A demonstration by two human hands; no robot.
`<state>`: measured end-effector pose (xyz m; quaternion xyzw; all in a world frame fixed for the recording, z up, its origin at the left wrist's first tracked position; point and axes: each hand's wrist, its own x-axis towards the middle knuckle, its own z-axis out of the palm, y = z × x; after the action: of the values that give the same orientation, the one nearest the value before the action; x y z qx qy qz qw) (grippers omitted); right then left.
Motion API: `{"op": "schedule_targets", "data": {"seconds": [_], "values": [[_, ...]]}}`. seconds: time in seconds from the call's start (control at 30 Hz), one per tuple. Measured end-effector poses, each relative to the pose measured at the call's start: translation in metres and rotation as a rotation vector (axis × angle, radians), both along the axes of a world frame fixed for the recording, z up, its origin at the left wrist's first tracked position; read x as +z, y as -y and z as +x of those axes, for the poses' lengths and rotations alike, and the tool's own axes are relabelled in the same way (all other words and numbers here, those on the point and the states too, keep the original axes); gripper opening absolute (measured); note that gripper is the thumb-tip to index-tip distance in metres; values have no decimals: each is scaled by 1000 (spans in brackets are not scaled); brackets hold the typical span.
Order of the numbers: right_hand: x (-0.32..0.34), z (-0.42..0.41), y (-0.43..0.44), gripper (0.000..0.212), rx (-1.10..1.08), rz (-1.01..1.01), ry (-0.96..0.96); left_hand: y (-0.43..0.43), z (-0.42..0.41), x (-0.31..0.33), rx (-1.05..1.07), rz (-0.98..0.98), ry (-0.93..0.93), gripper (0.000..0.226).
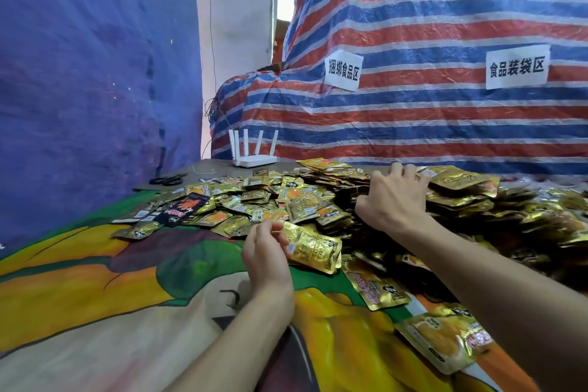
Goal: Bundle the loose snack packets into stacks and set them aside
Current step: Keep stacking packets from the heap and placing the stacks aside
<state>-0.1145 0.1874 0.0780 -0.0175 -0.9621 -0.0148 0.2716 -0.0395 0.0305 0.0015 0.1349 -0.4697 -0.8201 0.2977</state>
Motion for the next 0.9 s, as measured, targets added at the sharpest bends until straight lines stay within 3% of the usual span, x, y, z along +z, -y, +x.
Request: {"op": "schedule_targets", "data": {"seconds": [0.07, 0.17, 0.27, 0.37, 0.47, 0.53, 0.6, 0.67, 0.77, 0.9], "values": [[-2, 0, 12, 45, 139, -56, -47, -6, 2, 2, 39, 20, 16, 25], [-1, -5, 34, 44, 297, -195, 46, -10, -3, 14, 66, 69, 68, 23], [0, -19, 54, 42, 365, -299, 165, 7, -19, 34, 55, -69, 58, 19], [-3, -37, 67, 53, 371, -315, 305, 43, -39, 48, -8, -518, 45, 14], [-6, -61, 77, 55, 339, -304, 376, 84, -60, 45, -27, -1114, 137, 9], [-11, -76, 84, 55, 285, -331, 428, 105, -73, 36, -24, -1432, 244, 20], [-18, -88, 93, 60, 206, -317, 458, 117, -85, 26, -36, -1619, 347, 37], [-25, -97, 101, 62, 123, -276, 434, 126, -99, 19, -108, -1682, 395, 55], [-30, -106, 111, 62, 67, -311, 435, 134, -117, 16, -399, -1670, 407, 75], [-26, -113, 112, 40, 146, -522, 459, 131, -130, 13, -656, -1547, 397, 77]]}}
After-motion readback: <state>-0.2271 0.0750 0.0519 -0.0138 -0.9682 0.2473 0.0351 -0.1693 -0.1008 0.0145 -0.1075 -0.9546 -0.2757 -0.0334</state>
